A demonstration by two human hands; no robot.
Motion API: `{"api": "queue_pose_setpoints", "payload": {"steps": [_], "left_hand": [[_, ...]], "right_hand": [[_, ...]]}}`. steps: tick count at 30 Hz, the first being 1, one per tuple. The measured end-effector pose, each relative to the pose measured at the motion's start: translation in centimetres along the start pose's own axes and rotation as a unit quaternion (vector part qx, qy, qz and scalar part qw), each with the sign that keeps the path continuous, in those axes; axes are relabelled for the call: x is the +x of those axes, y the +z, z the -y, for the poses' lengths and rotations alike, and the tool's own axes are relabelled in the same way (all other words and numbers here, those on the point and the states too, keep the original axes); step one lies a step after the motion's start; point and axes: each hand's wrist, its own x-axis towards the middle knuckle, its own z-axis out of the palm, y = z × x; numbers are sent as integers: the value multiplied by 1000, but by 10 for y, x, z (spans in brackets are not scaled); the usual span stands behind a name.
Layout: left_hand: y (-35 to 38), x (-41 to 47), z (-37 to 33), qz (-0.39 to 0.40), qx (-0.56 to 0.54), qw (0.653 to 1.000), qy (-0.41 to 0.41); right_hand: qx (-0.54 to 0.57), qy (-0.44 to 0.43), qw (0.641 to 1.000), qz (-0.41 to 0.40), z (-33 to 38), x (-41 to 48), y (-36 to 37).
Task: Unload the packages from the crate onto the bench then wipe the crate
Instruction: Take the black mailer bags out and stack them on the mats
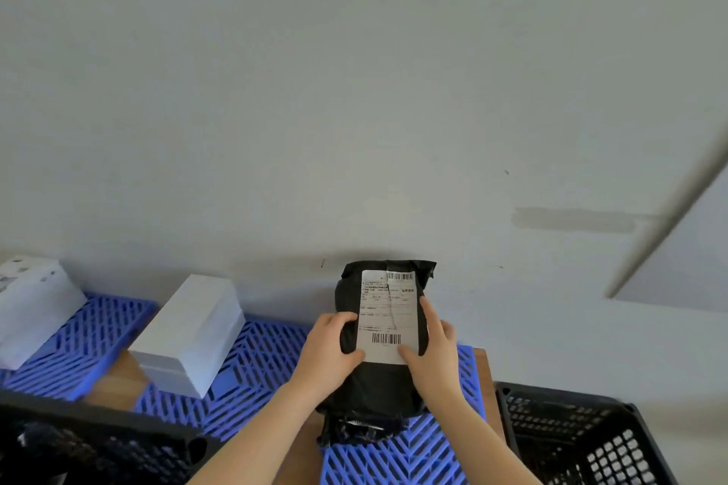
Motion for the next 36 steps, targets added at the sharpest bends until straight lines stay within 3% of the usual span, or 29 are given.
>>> {"api": "queue_pose_setpoints", "payload": {"steps": [11,23,28,36], "left_hand": [[37,42,51,101,89,990,-37],[48,49,43,134,108,985,-10],[28,45,27,98,110,989,-20],[-56,-11,4,-22,82,996,26]], "right_hand": [[-91,104,985,106,-43,42,53],[-194,87,972,95,-51,43,44],[-163,58,982,70,-41,32,27],[-106,-21,994,24,7,-15,-1]]}}
